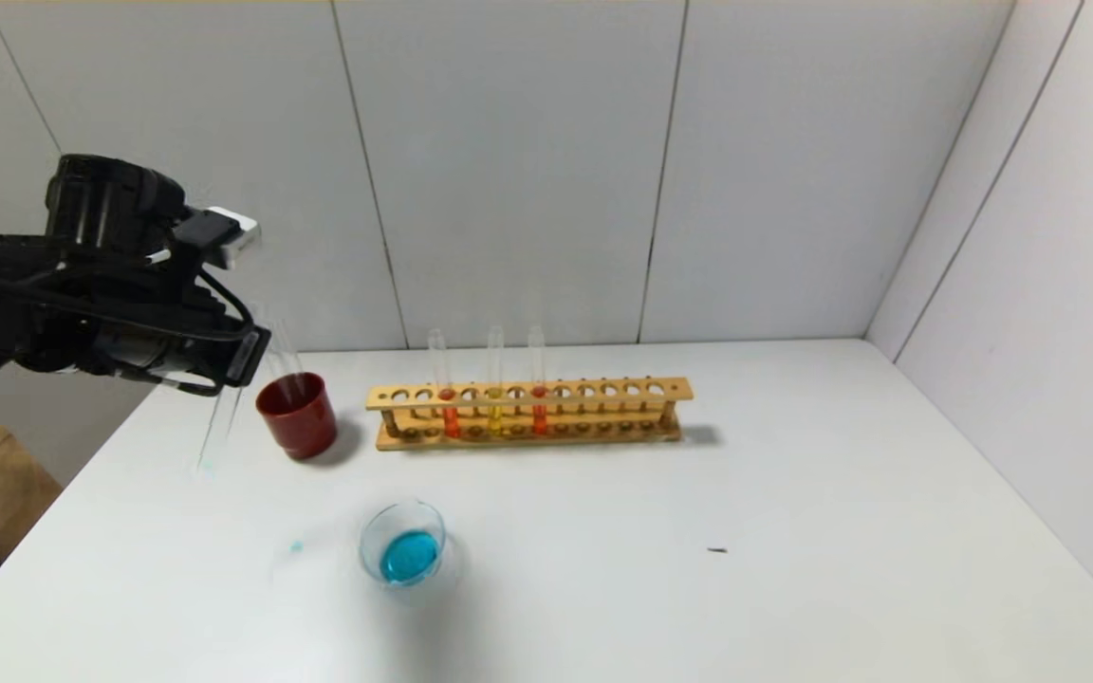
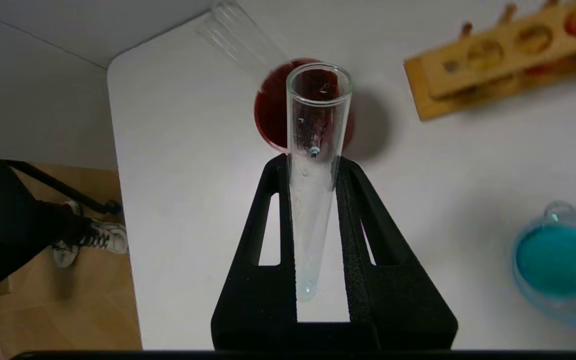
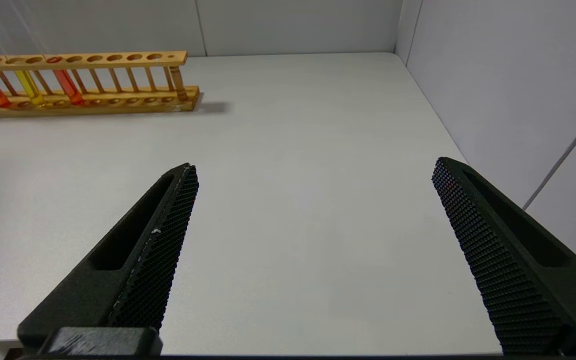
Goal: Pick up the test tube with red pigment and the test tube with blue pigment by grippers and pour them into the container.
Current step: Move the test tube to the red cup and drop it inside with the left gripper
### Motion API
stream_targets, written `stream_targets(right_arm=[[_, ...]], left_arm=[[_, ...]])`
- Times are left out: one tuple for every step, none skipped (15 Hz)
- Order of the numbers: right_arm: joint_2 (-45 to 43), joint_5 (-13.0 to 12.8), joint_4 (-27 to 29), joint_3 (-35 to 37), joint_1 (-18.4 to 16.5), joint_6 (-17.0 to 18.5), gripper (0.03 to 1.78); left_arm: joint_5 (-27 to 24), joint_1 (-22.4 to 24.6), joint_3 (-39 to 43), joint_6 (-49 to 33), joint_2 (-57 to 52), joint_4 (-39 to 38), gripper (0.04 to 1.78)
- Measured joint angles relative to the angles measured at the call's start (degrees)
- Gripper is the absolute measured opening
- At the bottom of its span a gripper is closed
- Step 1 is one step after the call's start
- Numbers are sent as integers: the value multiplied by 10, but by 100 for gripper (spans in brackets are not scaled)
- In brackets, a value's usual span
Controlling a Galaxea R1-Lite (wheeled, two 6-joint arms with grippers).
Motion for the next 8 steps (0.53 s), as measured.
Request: stream_targets(right_arm=[[0, 0, 0, 0, 0, 0, 171], [0, 0, 0, 0, 0, 0, 171], [0, 0, 0, 0, 0, 0, 171], [0, 0, 0, 0, 0, 0, 171], [0, 0, 0, 0, 0, 0, 171], [0, 0, 0, 0, 0, 0, 171], [0, 0, 0, 0, 0, 0, 171], [0, 0, 0, 0, 0, 0, 171]], left_arm=[[-5, 8, -1, -10, 17, -38, 32], [-13, 14, -3, -18, 32, -76, 32], [-20, 18, -4, -22, 46, -110, 32], [-21, 20, -5, -24, 60, -136, 32], [-21, 21, -8, -29, 73, -153, 32], [-21, 22, -11, -41, 85, -172, 32], [-19, 22, -19, -55, 98, -192, 32], [-15, 22, -29, -68, 110, -203, 32]])
